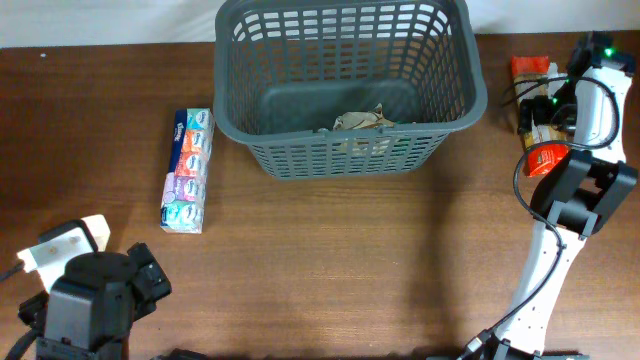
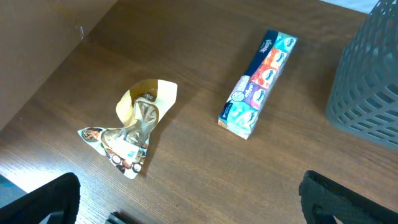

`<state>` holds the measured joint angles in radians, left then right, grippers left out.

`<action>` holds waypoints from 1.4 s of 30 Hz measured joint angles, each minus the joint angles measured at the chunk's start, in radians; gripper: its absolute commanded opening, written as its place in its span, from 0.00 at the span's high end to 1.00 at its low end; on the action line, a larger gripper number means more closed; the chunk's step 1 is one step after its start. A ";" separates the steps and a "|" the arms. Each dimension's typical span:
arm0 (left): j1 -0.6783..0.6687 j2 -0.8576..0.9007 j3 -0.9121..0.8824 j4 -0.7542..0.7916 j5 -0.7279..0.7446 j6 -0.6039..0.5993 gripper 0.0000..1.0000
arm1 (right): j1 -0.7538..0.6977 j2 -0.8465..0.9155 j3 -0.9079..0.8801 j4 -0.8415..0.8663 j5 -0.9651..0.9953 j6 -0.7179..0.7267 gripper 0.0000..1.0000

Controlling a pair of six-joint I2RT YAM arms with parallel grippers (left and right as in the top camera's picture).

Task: Pack container
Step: 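Lower the right gripper onto the red-capped package and grasp it, then lift the red-capped package and carry it into the basket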

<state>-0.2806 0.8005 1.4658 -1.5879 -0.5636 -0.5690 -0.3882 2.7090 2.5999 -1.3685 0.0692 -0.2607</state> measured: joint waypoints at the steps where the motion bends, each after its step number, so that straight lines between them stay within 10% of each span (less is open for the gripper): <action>1: 0.000 0.000 0.000 0.000 0.000 0.000 0.00 | 0.000 0.008 0.000 -0.002 0.000 0.000 0.02; 6: 0.000 0.000 0.000 0.000 0.000 0.000 0.01 | -0.001 0.011 0.000 -0.003 -0.006 0.003 0.01; 15: 0.000 0.000 0.000 0.000 0.000 0.000 0.00 | -0.001 0.011 0.002 -0.007 -0.006 0.015 0.96; 34: 0.000 0.000 0.000 0.000 0.000 0.000 0.01 | -0.001 0.021 0.405 -0.204 -0.072 0.219 0.96; 42: 0.000 0.000 0.000 0.000 0.000 0.000 0.00 | 0.002 -0.280 0.484 -0.187 -0.331 0.332 0.96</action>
<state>-0.2806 0.8005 1.4658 -1.5875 -0.5636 -0.5690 -0.3862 2.4294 3.0837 -1.5555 -0.2619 0.0708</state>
